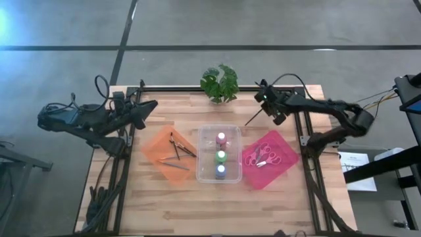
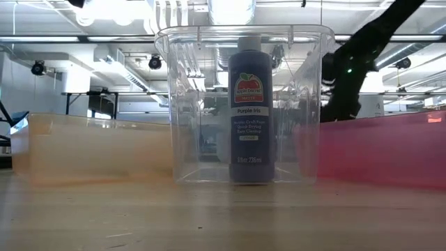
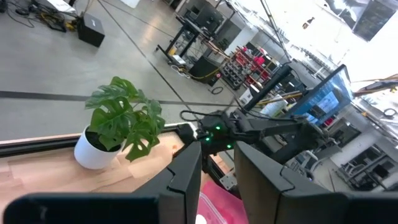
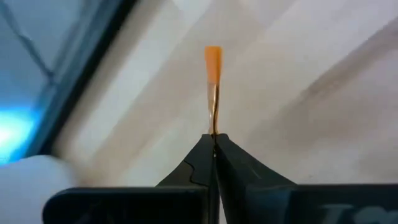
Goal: Pick & Place Paint Supplies
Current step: Put the black paintbrush into the orange bin
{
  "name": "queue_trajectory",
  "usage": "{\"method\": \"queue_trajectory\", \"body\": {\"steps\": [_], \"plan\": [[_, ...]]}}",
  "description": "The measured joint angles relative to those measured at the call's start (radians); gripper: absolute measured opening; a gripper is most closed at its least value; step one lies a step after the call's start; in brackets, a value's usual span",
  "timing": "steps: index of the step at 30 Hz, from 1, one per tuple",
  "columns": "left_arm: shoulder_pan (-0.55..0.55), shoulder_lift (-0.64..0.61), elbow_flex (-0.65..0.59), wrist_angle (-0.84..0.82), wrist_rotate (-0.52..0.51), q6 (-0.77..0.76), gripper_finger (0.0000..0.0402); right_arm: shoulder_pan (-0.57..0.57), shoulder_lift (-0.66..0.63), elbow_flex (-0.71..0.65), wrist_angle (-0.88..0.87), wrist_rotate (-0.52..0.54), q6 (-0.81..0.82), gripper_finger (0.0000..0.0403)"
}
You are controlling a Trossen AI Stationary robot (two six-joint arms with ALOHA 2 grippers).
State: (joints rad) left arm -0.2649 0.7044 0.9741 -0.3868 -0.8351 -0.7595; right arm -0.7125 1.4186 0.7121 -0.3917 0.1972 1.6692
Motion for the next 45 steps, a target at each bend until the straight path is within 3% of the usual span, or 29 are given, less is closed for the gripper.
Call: {"method": "queue_trajectory", "body": {"steps": [10,17,22,27,32,38,45], "plan": [[0.0,0.0,0.0,-0.036,0.035,0.013,0.0104,0.183,-0.332,-0.107,0.123,0.307,-0.046,0.0007],[0.0,0.015,0.0,-0.035,0.05,0.244,0.0104,0.359,-0.436,-0.042,0.269,0.475,-0.258,0.0007],[-0.002,0.06,0.003,0.026,0.103,0.522,0.0104,0.492,-0.424,0.053,0.429,0.562,-0.509,0.0008],[0.007,0.108,0.026,0.132,0.161,0.653,0.0109,0.573,-0.353,0.181,0.562,0.537,-0.695,0.0008],[0.031,0.133,0.079,0.136,0.257,0.656,0.0155,0.622,-0.214,0.387,0.571,0.439,-0.856,0.0008],[0.031,0.134,0.12,0.107,0.2,0.658,0.0206,0.624,0.009,0.642,0.56,0.269,-0.977,0.0008],[0.032,0.137,0.148,-0.038,0.169,0.529,0.0211,0.618,0.262,0.896,0.557,0.084,-0.995,0.0008]]}}
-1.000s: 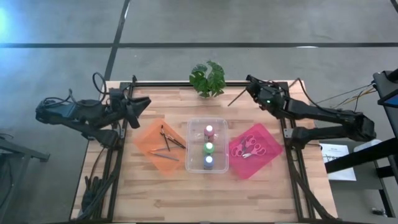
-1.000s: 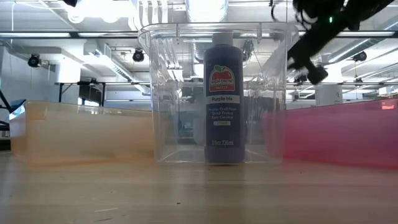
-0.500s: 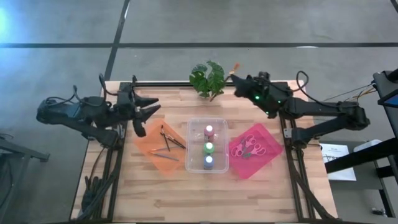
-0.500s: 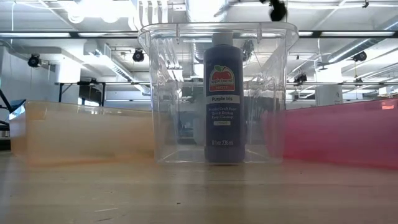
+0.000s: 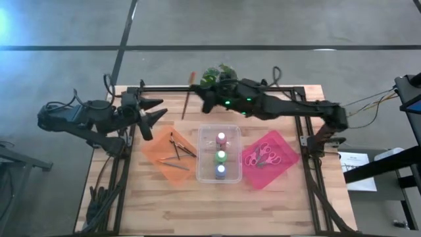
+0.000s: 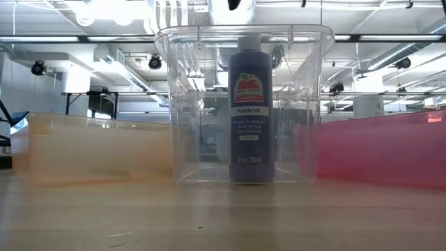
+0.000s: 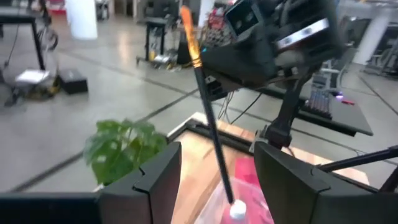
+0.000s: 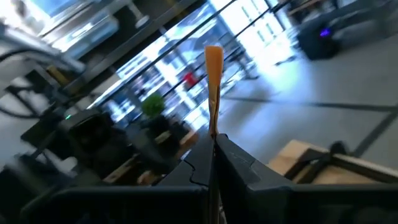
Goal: Pick & Place Paint Supplies
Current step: Put the black paintbrush into the orange bin
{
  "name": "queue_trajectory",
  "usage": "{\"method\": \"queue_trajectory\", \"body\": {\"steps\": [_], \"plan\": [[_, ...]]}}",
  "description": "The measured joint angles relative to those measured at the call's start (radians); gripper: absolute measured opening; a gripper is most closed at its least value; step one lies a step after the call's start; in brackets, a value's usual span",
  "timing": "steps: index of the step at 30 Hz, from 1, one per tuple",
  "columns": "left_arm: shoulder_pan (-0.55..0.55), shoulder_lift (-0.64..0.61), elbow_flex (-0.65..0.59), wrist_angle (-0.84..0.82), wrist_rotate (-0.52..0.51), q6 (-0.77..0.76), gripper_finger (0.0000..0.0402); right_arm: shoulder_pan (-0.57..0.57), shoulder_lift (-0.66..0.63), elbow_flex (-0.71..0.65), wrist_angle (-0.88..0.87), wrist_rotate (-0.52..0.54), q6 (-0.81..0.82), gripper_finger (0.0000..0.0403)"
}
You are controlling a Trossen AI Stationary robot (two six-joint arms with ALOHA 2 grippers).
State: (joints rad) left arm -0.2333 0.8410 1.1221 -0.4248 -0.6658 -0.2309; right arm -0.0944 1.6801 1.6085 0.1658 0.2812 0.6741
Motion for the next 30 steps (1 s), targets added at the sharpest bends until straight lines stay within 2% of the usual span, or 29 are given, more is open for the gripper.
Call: {"method": "queue_trajectory", "body": {"steps": [5,13,26,30], "plan": [[0.0,0.0,0.0,-0.061,-0.005,-0.078,0.0211,0.0,0.121,0.138,-0.001,-0.09,0.004,0.0008],[0.0,0.0,0.001,-0.075,0.035,-0.111,0.0211,0.0,0.215,0.274,-0.059,-0.182,-0.001,0.0008],[0.016,0.016,-0.003,-0.074,0.039,-0.134,0.0211,0.005,0.231,0.285,-0.065,-0.205,-0.002,0.0008],[0.042,0.04,-0.004,-0.053,0.082,-0.137,0.0211,0.005,0.229,0.285,-0.064,-0.207,-0.013,0.0008]]}}
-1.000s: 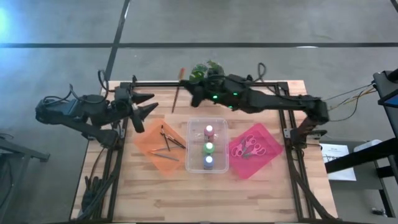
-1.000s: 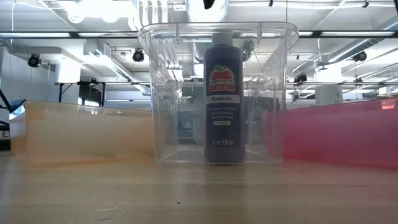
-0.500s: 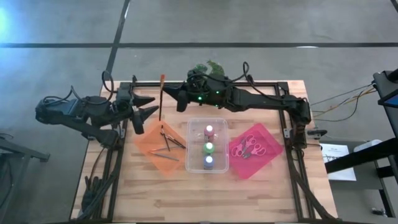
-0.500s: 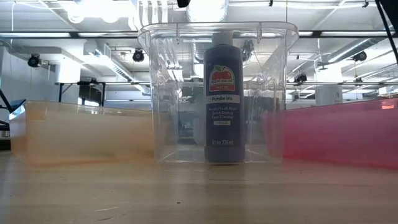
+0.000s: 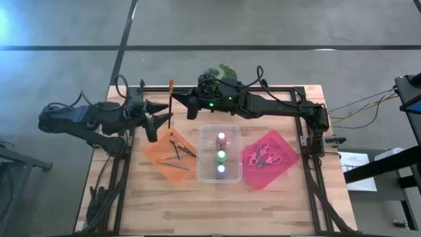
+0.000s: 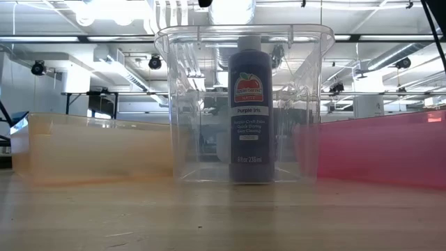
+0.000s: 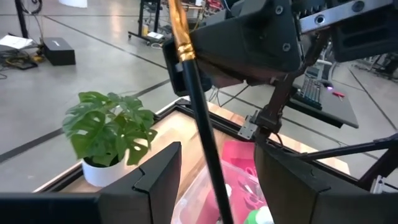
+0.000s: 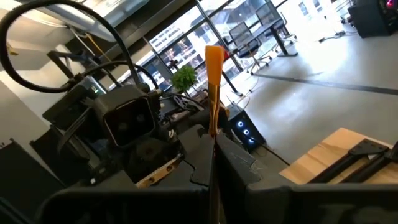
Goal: Pick & Place Paint Supplies
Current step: Put the black paintbrush into the orange bin
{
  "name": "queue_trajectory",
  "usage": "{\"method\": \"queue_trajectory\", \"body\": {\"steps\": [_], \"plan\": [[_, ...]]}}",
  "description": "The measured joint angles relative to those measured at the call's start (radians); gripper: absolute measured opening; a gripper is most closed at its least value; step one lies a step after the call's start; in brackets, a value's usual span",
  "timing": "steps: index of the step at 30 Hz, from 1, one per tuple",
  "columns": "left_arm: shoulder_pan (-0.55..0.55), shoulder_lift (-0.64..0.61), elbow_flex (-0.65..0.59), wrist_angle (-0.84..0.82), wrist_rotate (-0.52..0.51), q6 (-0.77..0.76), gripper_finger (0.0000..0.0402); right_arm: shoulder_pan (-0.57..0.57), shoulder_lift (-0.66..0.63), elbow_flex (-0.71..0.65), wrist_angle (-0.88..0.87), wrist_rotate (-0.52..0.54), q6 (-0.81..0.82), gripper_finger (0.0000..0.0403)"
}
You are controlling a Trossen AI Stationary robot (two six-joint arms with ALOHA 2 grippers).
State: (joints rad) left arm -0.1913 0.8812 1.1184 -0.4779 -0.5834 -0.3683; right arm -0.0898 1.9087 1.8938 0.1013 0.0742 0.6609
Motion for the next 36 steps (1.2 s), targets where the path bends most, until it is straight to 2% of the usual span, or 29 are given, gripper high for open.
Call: {"method": "queue_trajectory", "body": {"steps": [5,7,9,15,20,24,26,29,31,36], "plan": [[0.052,0.045,0.005,0.033,0.039,-0.003,0.0209,0.0,0.001,0.0,0.0,0.0,0.001,0.0008],[0.066,0.055,0.012,0.031,0.037,-0.003,0.0196,0.0,0.001,0.0,0.0,0.0,0.002,0.0008],[0.076,0.056,0.016,0.032,0.029,-0.003,0.0165,0.0,-0.001,-0.001,-0.002,0.0,0.0,0.0008],[0.08,0.024,0.022,0.036,0.025,-0.001,0.0029,0.001,-0.01,-0.001,-0.023,-0.001,-0.011,0.0008],[0.081,0.019,0.022,0.039,0.026,-0.001,0.0025,0.001,-0.01,-0.002,-0.057,-0.003,-0.011,0.0008],[0.081,0.013,0.022,0.033,-0.049,-0.01,0.0025,0.001,-0.015,-0.002,-0.104,-0.004,-0.035,0.0008],[0.081,0.003,0.022,0.019,-0.05,0.003,0.0025,0.004,-0.023,-0.002,-0.142,-0.005,-0.047,0.0008],[0.081,-0.016,0.023,-0.054,0.001,0.024,0.0025,0.017,-0.042,-0.002,-0.197,-0.005,-0.087,0.0008],[0.08,-0.026,0.023,-0.115,0.072,0.034,0.0025,0.028,-0.061,-0.002,-0.231,-0.005,-0.106,0.0008],[0.08,-0.026,0.037,-0.287,0.366,0.104,0.0025,0.043,-0.116,-0.001,-0.338,-0.005,-0.112,0.0008]]}}
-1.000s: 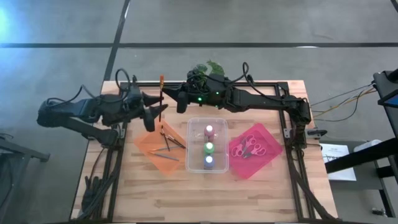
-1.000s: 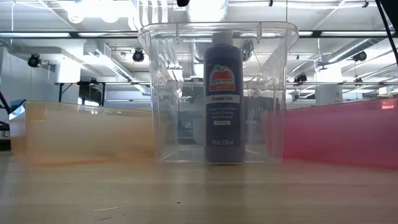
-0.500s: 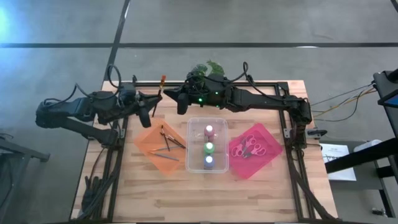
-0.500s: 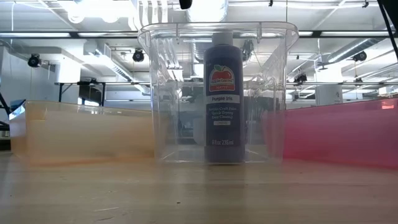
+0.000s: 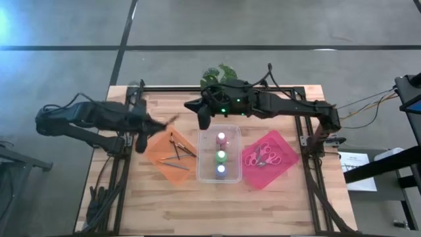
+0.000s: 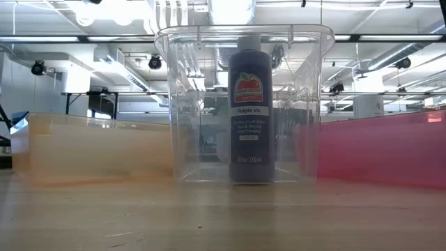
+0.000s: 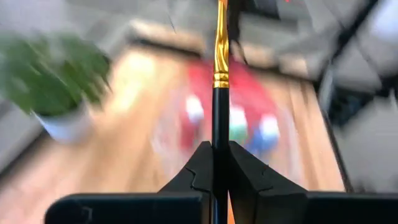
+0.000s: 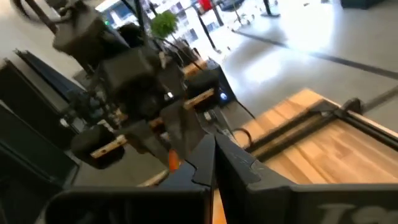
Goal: Pick & Place Paint Supplies
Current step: Put the black paintbrush into the orange bin
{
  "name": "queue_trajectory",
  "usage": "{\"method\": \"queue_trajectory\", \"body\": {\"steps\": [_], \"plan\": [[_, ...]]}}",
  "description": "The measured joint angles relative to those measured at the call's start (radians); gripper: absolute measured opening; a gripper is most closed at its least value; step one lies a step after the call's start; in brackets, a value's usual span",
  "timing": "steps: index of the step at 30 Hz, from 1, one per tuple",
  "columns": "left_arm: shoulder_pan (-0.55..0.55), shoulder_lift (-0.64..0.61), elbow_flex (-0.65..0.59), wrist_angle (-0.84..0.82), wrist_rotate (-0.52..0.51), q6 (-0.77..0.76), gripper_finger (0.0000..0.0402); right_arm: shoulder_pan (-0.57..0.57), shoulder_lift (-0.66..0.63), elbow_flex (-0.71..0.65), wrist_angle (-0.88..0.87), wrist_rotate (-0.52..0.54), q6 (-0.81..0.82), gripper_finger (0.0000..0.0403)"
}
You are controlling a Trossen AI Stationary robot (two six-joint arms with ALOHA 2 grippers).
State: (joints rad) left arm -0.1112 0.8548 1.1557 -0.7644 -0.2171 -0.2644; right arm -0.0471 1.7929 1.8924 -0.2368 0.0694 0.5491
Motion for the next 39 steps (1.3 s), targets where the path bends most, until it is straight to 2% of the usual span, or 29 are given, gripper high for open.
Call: {"method": "queue_trajectory", "body": {"steps": [5,8,11,16,22,26,30,39], "plan": [[0.001,0.066,-0.003,-0.245,0.139,0.03,0.0025,0.027,-0.05,-0.001,-0.105,0.011,-0.008,0.0008],[0.0,0.131,-0.006,-0.325,0.208,0.104,0.0025,0.045,-0.08,0.0,-0.167,0.016,-0.002,0.0008],[0.0,0.191,-0.029,-0.348,0.24,0.184,0.0025,0.078,-0.101,0.0,-0.236,0.09,0.019,0.0008],[0.001,0.249,-0.121,-0.324,0.242,0.244,0.0025,0.159,-0.143,-0.001,-0.347,0.253,0.068,0.0008],[0.002,0.221,-0.297,-0.189,0.261,0.231,0.0025,0.274,-0.179,-0.012,-0.406,0.44,0.141,0.0008],[0.003,0.215,-0.408,-0.143,0.276,0.232,0.0025,0.33,-0.204,-0.053,-0.412,0.514,0.206,0.0008],[0.014,0.251,-0.383,-0.113,0.271,0.312,0.0025,0.371,-0.21,-0.078,-0.413,0.574,0.258,0.0008],[0.145,0.352,-0.399,-0.117,0.315,0.334,0.0025,0.416,-0.209,-0.083,-0.412,0.639,0.289,0.0008]]}}
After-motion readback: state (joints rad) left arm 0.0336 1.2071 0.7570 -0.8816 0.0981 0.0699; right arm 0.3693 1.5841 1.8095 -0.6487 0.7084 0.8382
